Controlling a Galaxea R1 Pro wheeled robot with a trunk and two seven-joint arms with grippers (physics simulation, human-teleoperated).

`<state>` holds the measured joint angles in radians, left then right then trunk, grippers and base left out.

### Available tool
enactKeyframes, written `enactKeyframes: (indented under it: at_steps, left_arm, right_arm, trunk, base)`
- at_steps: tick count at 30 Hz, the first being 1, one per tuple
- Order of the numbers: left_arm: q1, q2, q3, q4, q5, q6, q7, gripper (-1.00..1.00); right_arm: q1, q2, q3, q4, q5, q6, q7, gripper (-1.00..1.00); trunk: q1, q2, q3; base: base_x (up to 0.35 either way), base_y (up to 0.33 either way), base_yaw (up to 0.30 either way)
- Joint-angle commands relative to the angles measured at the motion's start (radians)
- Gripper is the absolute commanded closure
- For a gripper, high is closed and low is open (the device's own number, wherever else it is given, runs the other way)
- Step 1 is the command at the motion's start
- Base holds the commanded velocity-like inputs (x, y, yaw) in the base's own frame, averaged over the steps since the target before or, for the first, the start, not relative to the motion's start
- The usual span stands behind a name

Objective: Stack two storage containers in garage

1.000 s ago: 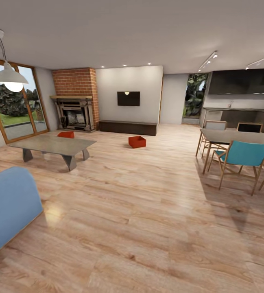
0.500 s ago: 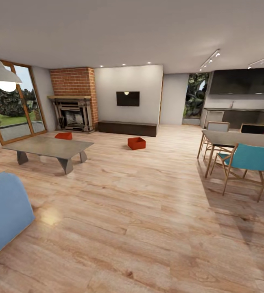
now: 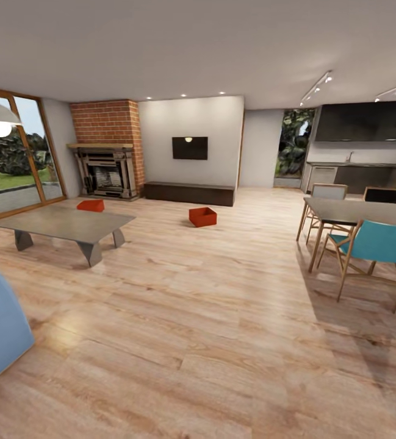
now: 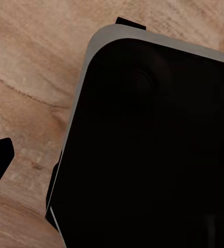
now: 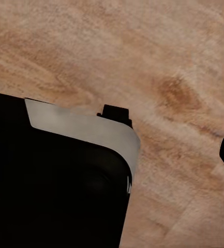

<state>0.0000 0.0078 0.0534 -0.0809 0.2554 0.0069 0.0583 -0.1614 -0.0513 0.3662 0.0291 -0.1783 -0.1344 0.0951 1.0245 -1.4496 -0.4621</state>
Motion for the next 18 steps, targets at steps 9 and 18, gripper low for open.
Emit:
enactKeyframes:
  at_steps: [9,18]
  left_arm:
    - [0.0,0.002,0.004,-0.002,0.002,0.002,0.002,-1.0]
    - [0.0,0.003,0.005,-0.002,0.004,0.003,0.001,-1.0]
  right_arm:
    - [-0.001,0.001,0.007,0.003,-0.012,-0.009,0.005,-1.0]
    - [-0.001,0.002,0.007,0.003,-0.012,-0.011,0.005,-1.0]
  trunk:
    - [0.001,0.0,-0.001]
    - [0.001,0.0,-0.001]
  base:
    - [0.308,-0.173,0.0]
    - [0.308,-0.149,0.0]
